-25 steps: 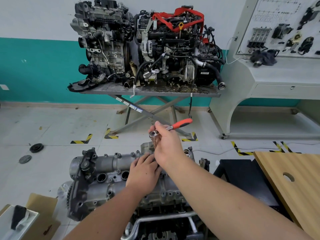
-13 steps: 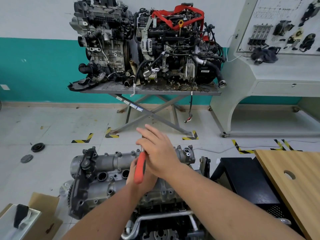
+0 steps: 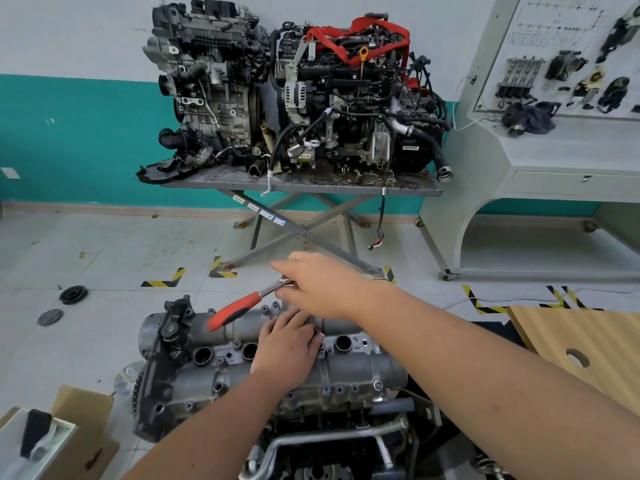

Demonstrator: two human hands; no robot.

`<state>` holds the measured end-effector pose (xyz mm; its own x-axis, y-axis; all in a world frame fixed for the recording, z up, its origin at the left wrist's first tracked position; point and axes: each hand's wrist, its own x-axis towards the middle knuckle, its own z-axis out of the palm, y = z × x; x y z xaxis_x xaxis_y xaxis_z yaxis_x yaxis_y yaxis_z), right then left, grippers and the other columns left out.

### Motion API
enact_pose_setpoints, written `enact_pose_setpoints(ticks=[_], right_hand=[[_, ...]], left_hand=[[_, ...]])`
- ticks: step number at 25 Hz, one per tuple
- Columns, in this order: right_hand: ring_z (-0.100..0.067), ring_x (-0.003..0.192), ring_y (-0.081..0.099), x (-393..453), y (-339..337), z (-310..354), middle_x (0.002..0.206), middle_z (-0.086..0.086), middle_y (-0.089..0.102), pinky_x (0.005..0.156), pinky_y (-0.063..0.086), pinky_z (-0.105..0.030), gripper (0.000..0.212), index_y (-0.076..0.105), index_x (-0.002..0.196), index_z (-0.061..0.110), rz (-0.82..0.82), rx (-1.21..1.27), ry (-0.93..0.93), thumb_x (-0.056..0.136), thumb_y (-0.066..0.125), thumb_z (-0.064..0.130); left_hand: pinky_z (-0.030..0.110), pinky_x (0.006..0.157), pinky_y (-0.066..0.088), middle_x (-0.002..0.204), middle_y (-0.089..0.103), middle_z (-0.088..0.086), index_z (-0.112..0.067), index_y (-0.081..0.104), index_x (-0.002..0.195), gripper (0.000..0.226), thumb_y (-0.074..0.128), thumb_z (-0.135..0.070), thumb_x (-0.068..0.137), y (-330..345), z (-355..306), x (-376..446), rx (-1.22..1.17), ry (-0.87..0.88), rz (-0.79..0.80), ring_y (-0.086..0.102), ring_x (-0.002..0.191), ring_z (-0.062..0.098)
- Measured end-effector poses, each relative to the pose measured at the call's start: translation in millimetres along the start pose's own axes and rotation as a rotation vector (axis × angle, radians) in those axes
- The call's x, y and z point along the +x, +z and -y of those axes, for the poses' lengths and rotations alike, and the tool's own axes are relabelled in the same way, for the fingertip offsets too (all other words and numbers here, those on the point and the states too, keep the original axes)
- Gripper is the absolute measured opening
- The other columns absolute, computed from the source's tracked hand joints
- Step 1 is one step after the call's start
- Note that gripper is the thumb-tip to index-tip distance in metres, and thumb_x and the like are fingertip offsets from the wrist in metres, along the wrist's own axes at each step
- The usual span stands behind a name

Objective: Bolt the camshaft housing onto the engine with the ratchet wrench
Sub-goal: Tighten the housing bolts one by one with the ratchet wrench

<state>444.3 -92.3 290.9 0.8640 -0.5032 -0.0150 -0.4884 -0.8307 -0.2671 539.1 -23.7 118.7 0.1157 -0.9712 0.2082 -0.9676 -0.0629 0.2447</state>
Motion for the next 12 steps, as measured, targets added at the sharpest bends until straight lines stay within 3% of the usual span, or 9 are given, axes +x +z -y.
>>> enact_pose_setpoints(ticks=[4, 8, 10, 12], right_hand=[[-0.018, 0.121, 0.056, -0.8, -9.3, -7.3, 0.128, 0.000, 0.066, 0.098, 0.043, -0.028, 0.054, 0.055, 0.142, 0.024, -0.046, 0.199, 0.094, 0.091, 0.069, 0.037], [-0.017, 0.122, 0.055, -4.8, -8.7, -4.9, 0.128, 0.001, 0.067, 0.098, 0.042, -0.030, 0.058, 0.060, 0.137, 0.026, -0.079, 0.278, 0.215, 0.084, 0.075, 0.044], [-0.013, 0.103, 0.064, -5.3, -8.3, -2.4, 0.107, 0.001, 0.075, 0.089, 0.051, -0.031, 0.040, 0.071, 0.120, 0.024, -0.066, 0.286, 0.244, 0.086, 0.072, 0.045], [-0.008, 0.067, 0.065, -4.9, -9.3, -1.1, 0.072, 0.002, 0.075, 0.065, 0.050, -0.027, 0.023, 0.076, 0.091, 0.018, -0.039, 0.384, 0.289, 0.089, 0.067, 0.039]], left_hand=[[0.040, 0.115, 0.020, 0.149, 0.040, -0.017, -0.032, 0.065, 0.116, 0.045, 0.028, -0.053, 0.102, 4.6, -0.1, 3.0, 0.005, -0.018, 0.088, 0.021, 0.146, 0.011], [0.041, 0.117, 0.018, 0.152, 0.037, -0.016, -0.033, 0.065, 0.116, 0.048, 0.024, -0.054, 0.102, 4.6, 1.0, 2.6, 0.026, -0.018, 0.118, 0.016, 0.149, 0.012], [0.041, 0.117, 0.019, 0.153, 0.035, -0.016, -0.033, 0.065, 0.113, 0.047, 0.024, -0.054, 0.102, 3.7, -0.1, 2.0, 0.026, -0.017, 0.114, 0.016, 0.149, 0.012], [0.042, 0.115, 0.021, 0.154, 0.035, -0.016, -0.033, 0.066, 0.107, 0.046, 0.026, -0.054, 0.101, 1.8, -0.9, 1.6, 0.025, -0.010, 0.093, 0.020, 0.148, 0.013]])
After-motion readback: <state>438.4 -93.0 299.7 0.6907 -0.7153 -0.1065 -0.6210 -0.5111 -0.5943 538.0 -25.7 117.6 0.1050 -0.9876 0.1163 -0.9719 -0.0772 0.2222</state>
